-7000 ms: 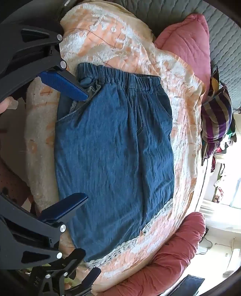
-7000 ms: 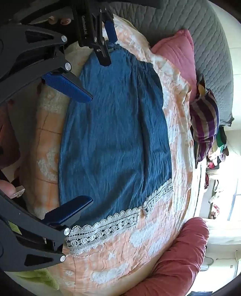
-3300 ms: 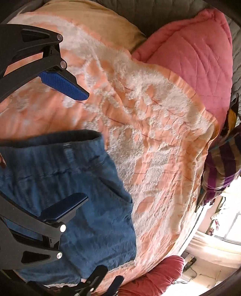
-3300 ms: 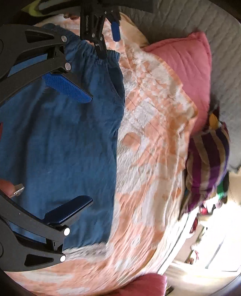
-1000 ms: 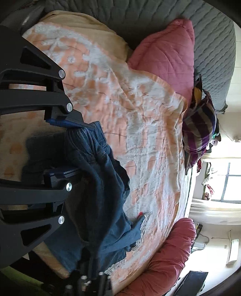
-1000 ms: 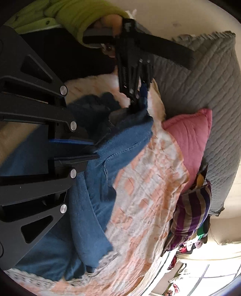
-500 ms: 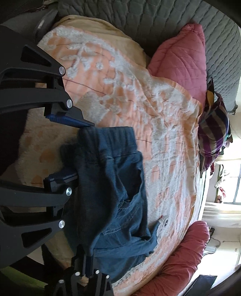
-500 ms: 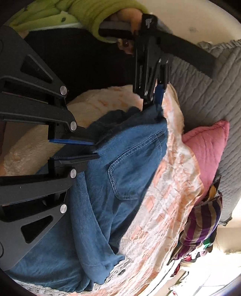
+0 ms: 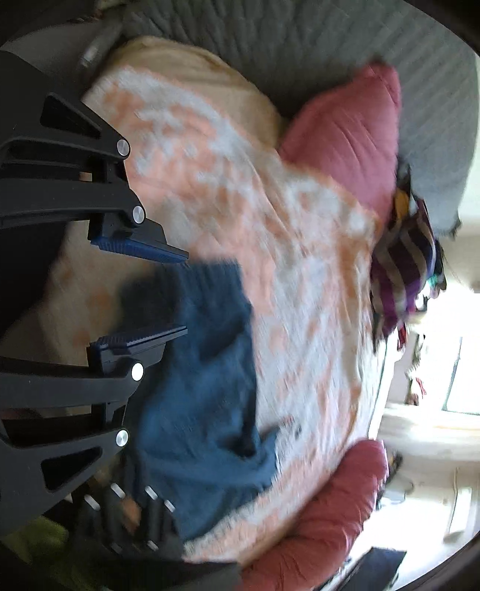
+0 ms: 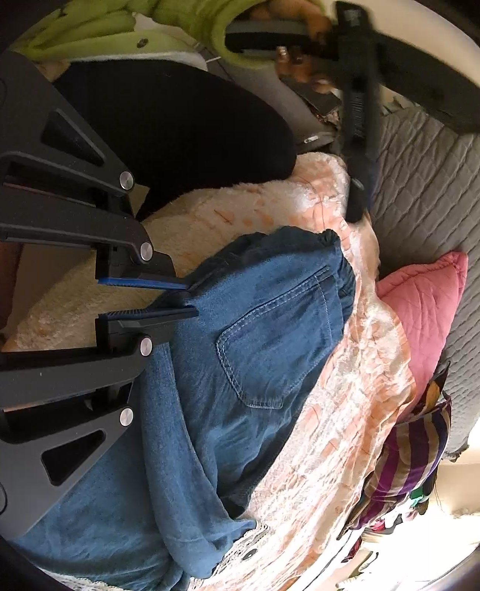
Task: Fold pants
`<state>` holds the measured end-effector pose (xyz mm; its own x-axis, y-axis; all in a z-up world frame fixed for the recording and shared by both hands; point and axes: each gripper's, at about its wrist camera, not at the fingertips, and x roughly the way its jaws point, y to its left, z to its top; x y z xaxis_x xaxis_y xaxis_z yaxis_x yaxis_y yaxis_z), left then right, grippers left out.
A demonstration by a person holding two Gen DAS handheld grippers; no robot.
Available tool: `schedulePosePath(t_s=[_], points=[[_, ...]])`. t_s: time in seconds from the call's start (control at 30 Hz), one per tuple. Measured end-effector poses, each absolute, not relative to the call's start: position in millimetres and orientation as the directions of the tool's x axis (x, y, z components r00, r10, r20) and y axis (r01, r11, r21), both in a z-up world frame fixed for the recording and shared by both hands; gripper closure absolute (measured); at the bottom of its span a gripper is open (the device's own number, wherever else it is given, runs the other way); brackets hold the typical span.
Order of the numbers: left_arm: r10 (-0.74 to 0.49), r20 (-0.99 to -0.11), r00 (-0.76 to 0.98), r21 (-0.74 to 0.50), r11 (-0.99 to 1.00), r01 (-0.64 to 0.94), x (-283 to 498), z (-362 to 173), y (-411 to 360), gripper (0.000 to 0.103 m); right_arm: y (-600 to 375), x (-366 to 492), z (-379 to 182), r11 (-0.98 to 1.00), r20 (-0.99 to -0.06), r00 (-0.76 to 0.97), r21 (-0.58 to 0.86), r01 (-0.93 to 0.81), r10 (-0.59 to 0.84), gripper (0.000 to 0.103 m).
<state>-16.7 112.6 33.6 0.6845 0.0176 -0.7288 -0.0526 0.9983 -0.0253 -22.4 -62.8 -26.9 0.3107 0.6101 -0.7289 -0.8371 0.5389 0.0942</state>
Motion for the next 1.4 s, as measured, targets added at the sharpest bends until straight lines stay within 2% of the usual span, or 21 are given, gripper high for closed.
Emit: schedulePosePath(t_s=[0.1,0.2,0.27,0.37,0.47,0.53,0.63,0.77,0.87,1.0,1.1,1.27,1.33,1.4], points=[[-0.013,-0.76,0.649,-0.026,1.0,-0.01,7,22,91,0.07,-63,-25,-29,0.54,-0.74,0.31,0.085,-0.837,0.597,0.098],[0.051,-0.806,0.589,0.056,0.998,-0.011,18,-6,82,0.07,-67,-28,-32,0.539,-0.749,0.293,0.1,-0.836,0.594,0.096],[0.048,-0.829,0.557,0.053,0.999,-0.007,18,-24,82,0.07,-68,-27,-32,0.534,-0.75,0.275,0.122,-0.837,0.602,0.093],[0.078,-0.815,0.574,0.096,0.995,0.002,13,-29,80,0.07,-73,-24,-29,0.525,-0.745,0.228,0.188,-0.83,0.627,0.09],[0.073,-0.813,0.578,0.092,0.996,0.003,13,-29,83,0.07,-79,-19,-14,0.548,-0.702,0.256,0.224,-0.806,0.664,0.09],[0.065,-0.81,0.582,0.08,0.997,0.001,14,-30,86,0.07,-80,-12,-5,0.582,-0.683,0.304,0.218,-0.784,0.665,0.083],[0.064,-0.806,0.589,0.078,0.997,-0.001,13,-31,86,0.07,-69,2,-11,0.62,-0.713,0.322,0.199,-0.759,0.623,0.081],[0.052,-0.803,0.593,0.064,0.998,0.0,13,-31,86,0.07,-52,11,-46,0.663,-0.798,0.283,0.184,-0.726,0.532,0.08],[0.053,-0.801,0.597,0.065,0.998,-0.001,13,-31,85,0.07,-51,13,-51,0.669,-0.798,0.276,0.201,-0.715,0.536,0.079],[0.04,-0.798,0.601,0.039,0.999,-0.015,12,-28,87,0.07,-59,10,-42,0.675,-0.772,0.31,0.199,-0.711,0.555,0.066],[-0.001,-0.792,0.611,-0.014,1.0,-0.015,9,-19,89,0.07,-73,11,-29,0.689,-0.739,0.345,0.217,-0.691,0.579,0.063],[0.012,-0.782,0.623,-0.001,1.0,-0.021,6,-9,86,0.069,-95,13,-12,0.727,-0.708,0.414,0.204,-0.656,0.572,0.053],[0.016,-0.776,0.63,0.005,1.0,-0.019,3,-4,83,0.062,-107,14,-7,0.74,-0.695,0.437,0.205,-0.64,0.571,0.048],[0.024,-0.77,0.637,0.015,1.0,-0.019,2,2,80,0.06,-114,16,-2,0.752,-0.686,0.455,0.207,-0.626,0.567,0.047]])
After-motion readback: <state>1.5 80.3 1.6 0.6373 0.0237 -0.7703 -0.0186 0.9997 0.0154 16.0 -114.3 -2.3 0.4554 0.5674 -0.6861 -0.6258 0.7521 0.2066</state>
